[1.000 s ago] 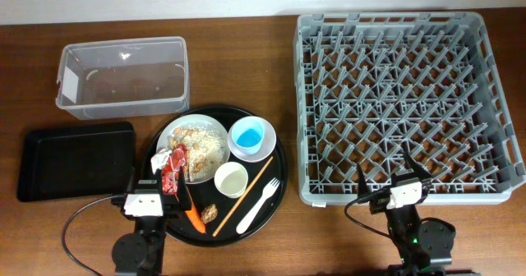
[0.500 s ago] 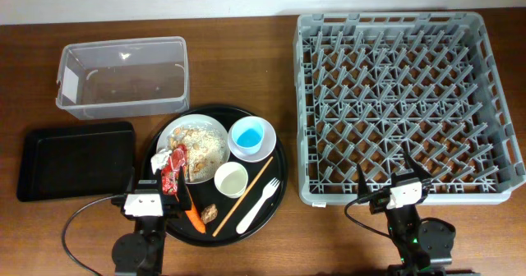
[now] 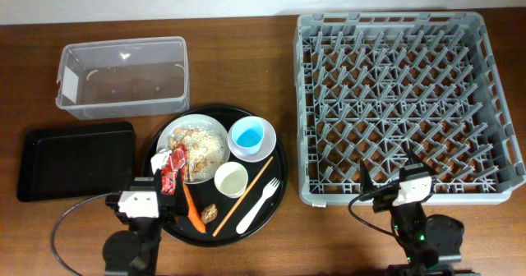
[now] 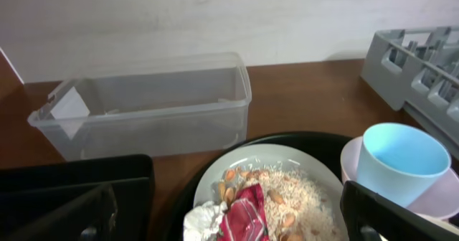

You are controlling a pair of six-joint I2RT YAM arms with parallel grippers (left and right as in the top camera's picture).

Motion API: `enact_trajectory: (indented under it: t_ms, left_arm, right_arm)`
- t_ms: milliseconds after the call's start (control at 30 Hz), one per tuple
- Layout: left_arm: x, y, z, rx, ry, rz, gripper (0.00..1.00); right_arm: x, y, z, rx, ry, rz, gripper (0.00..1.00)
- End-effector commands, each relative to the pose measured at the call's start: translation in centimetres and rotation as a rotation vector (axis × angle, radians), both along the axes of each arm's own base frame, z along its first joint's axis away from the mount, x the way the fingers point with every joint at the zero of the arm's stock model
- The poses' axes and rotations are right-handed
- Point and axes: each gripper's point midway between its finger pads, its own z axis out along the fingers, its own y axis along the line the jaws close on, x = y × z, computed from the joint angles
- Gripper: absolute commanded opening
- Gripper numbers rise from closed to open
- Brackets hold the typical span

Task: Sort waste into correct bins and load items into the dishwasher rack

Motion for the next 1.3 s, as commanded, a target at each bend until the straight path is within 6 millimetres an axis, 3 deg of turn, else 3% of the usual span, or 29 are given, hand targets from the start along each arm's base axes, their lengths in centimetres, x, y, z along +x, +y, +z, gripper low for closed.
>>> enact_trajectory:
  t_ms: [0,133,333,500,633,933,1267]
  left_arm:
    - [0.0,-0.1,2.2,-0.004,0.031,-0.007,0.99]
    - [0.6,-0.3,3.3,-0.011,0.135,-0.013,0.99]
    - [2.0,-0.8,4.7,-0.037,0.361,-0.019,0.99]
    - [2.1,-1.7,3.5,-0.042,0.702,-0.054,0.99]
    - [2.6,-2.2,3.1,-0.052,0.866,-0.070,0.99]
    - [4.4,-3.0,-1.4,-0.070,1.062,-0.087,0.99]
    - [4.6,-3.0,-8.6,-0.074,1.342,-0.050,0.99]
  right_arm:
    - [0.5,0.1,2.6,0.025,0.052,-0.003,0.99]
    - [1.6,0.1,4.7,0.022,0.192,-0.004,0.99]
    - [2.2,0.1,6.3,0.017,0.438,-0.007,0.99]
    - [1.5,0.1,7.3,0.017,0.603,-0.007,0.99]
    - [1.4,0.0,7.9,0.016,0.611,-0.011,0.99]
    - [1.5,0.0,5.7,0.014,0.712,-0.012,0.99]
    - [2.0,0.1,4.3,0.013,0.772,-0.013,0.99]
